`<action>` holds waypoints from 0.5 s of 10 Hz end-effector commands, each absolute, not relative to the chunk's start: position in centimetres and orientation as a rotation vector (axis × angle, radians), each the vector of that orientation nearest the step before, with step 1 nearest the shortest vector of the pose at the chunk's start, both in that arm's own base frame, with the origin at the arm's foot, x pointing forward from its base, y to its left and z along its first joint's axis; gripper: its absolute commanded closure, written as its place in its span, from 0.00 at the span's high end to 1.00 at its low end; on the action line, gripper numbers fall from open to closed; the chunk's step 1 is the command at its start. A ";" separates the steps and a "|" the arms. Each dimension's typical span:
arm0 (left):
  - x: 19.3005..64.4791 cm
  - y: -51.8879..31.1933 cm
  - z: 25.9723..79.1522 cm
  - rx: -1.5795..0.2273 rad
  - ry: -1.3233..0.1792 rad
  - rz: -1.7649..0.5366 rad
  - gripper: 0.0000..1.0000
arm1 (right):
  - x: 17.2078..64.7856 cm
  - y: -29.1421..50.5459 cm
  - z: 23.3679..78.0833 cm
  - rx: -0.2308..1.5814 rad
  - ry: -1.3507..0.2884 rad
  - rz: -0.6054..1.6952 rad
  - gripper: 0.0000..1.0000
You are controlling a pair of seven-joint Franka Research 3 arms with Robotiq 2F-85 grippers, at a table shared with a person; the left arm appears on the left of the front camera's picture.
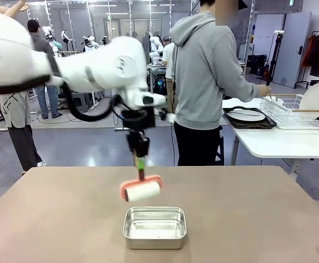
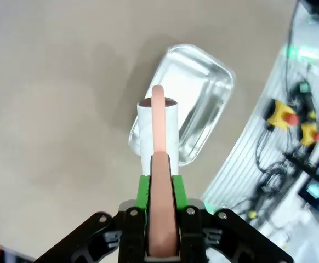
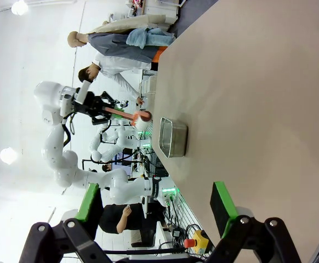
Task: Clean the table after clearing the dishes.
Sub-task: When the right (or left) Handle tray is removed, use the right hand (or left hand) to clean the right (or left) side of the table with the Lint Roller.
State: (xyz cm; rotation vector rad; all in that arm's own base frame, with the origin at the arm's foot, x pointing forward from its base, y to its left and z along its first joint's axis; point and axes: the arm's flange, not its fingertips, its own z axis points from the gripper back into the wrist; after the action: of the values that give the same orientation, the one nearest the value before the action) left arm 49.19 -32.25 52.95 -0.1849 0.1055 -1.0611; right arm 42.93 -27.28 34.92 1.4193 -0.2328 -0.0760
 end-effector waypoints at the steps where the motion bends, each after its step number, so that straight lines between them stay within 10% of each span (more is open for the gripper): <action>1: 46.8 -26.6 52.5 -0.150 0.052 -0.660 0.10 | 42.8 -27.1 35.4 1.422 -0.236 -0.068 1.00; 5: 46.8 -18.3 49.0 -0.276 -0.200 -0.235 0.10 | 42.8 -27.1 35.4 1.422 -0.236 -0.068 1.00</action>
State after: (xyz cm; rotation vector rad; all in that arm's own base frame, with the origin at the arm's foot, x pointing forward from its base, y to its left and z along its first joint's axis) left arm 48.20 -17.72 50.83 -0.2436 -0.0956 -0.2801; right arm 42.93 -27.28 34.94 1.4195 -0.2330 -0.0755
